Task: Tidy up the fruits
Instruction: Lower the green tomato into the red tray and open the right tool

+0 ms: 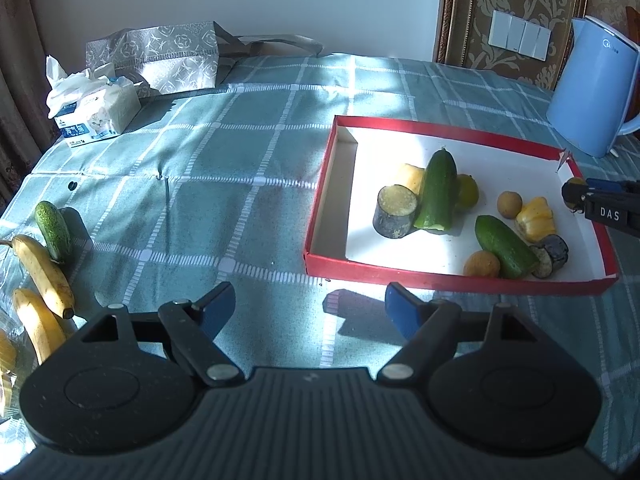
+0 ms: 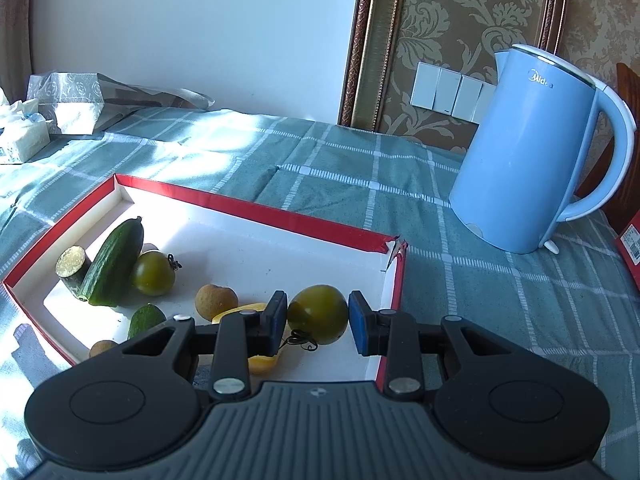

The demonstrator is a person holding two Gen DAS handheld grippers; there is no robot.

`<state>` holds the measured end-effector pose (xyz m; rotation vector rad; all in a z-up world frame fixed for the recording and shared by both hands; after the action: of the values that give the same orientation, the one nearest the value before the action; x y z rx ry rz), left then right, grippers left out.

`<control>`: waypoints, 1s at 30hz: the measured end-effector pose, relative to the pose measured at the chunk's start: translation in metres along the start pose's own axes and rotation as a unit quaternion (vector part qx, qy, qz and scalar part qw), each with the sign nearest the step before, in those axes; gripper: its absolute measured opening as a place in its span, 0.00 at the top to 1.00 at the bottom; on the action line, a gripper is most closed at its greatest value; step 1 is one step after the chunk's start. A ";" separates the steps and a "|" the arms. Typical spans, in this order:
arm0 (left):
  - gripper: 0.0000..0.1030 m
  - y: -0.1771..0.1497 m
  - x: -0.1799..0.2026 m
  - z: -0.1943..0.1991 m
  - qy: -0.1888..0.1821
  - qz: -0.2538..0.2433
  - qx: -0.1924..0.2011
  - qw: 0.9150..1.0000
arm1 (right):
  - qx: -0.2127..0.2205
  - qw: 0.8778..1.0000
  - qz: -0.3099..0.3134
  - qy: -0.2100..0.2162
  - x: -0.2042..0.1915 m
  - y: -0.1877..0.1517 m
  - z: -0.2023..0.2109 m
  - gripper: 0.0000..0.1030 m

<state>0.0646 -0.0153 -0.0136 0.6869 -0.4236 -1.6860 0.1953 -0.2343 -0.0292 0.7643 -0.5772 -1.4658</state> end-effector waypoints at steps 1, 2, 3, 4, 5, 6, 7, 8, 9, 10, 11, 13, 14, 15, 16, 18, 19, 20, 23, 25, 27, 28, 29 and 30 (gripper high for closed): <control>0.22 0.000 0.000 0.000 -0.003 0.000 0.000 1.000 | 0.000 1.000 0.000 0.000 0.000 0.000 0.000 0.68; 0.22 0.000 0.001 0.000 -0.003 0.000 -0.001 1.000 | -0.002 1.000 0.000 0.001 0.000 0.000 0.000 0.68; 0.22 0.000 0.001 0.000 -0.002 0.000 0.000 1.000 | -0.002 1.000 -0.001 0.001 0.000 -0.001 0.000 0.68; 0.22 0.000 0.001 0.000 -0.003 0.000 0.000 1.000 | -0.001 1.000 -0.001 0.000 0.001 -0.001 0.000 0.68; 0.22 0.000 0.001 0.000 -0.003 -0.001 0.000 1.000 | -0.001 1.000 -0.001 0.000 0.001 -0.001 0.000 0.68; 0.22 0.000 0.001 0.000 -0.002 -0.001 0.000 1.000 | -0.003 1.000 0.000 0.001 0.001 -0.001 0.000 0.68; 0.22 0.000 0.002 0.000 -0.002 -0.001 -0.001 1.000 | -0.003 1.000 0.000 0.001 0.001 -0.001 0.000 0.68; 0.22 0.000 0.002 0.000 -0.003 -0.001 -0.001 1.000 | -0.001 1.000 0.001 0.000 0.001 -0.001 0.000 0.68; 0.21 0.000 0.002 0.000 -0.003 -0.001 -0.001 1.000 | 0.000 1.000 0.002 -0.001 0.001 -0.001 0.000 0.68; 0.21 0.001 0.002 -0.001 -0.002 -0.001 -0.003 1.000 | -0.002 1.000 0.000 0.000 0.002 -0.001 0.000 0.68; 0.21 0.001 0.002 -0.001 -0.003 -0.001 -0.003 1.000 | -0.004 1.000 0.000 0.000 0.002 -0.002 -0.001 0.68; 0.21 0.001 0.003 -0.001 -0.005 -0.002 -0.001 1.000 | -0.005 1.000 0.002 -0.002 0.002 -0.003 -0.002 0.68; 0.21 0.001 0.004 -0.001 -0.005 -0.003 -0.001 1.000 | -0.004 1.000 0.002 -0.003 0.002 -0.003 -0.001 0.68; 0.21 0.002 0.004 -0.001 -0.006 -0.004 -0.001 1.000 | -0.005 1.000 0.001 -0.002 0.003 -0.003 -0.001 0.68; 0.21 0.002 0.005 -0.002 -0.007 -0.005 -0.002 1.000 | -0.005 1.000 0.000 -0.002 0.003 -0.003 0.000 0.68; 0.21 0.003 0.006 -0.002 -0.009 -0.005 0.000 1.000 | -0.002 1.000 0.000 -0.004 0.004 -0.003 0.000 0.68; 0.20 0.004 0.006 -0.002 -0.011 -0.006 0.001 1.000 | -0.004 1.000 -0.001 -0.004 0.005 -0.003 0.000 0.68; 0.20 0.004 0.007 -0.002 -0.010 -0.008 0.001 1.000 | -0.005 1.000 -0.003 -0.004 0.006 -0.004 0.000 0.68; 0.20 0.006 0.009 -0.003 -0.012 -0.010 0.001 1.000 | -0.012 1.000 -0.005 -0.004 0.007 -0.005 -0.004 0.68; 0.19 0.006 0.011 -0.003 -0.013 -0.011 0.001 1.000 | -0.020 1.000 0.005 -0.004 0.003 -0.008 -0.009 0.68; 0.19 0.007 0.013 -0.002 -0.014 -0.014 0.003 1.000 | -0.031 0.999 0.009 -0.006 0.000 -0.011 -0.015 0.68; 0.19 0.007 0.013 -0.001 -0.015 -0.016 0.004 1.000 | -0.031 0.999 0.007 -0.006 0.000 -0.012 -0.015 0.68; 0.19 0.007 0.014 -0.001 -0.014 -0.018 0.004 1.000 | -0.030 0.999 0.007 -0.008 -0.001 -0.012 -0.015 0.68; 0.19 0.007 0.014 -0.001 -0.013 -0.018 0.003 1.000 | -0.030 0.999 0.007 -0.008 -0.001 -0.013 -0.015 0.68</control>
<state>0.0686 -0.0306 -0.0135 0.6815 -0.4383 -1.7308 0.1978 -0.2316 -0.0484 0.7003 -0.5471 -1.4707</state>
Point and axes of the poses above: each gripper's, at about its wrist camera, not at the fingertips, and z roughly against the way its jaws point, x to its right, y to its top, the point moved 1 cm from there along -z, roughly the way its jaws point, and after that the axes turned 15 degrees about -z, right-handed, at the moved point
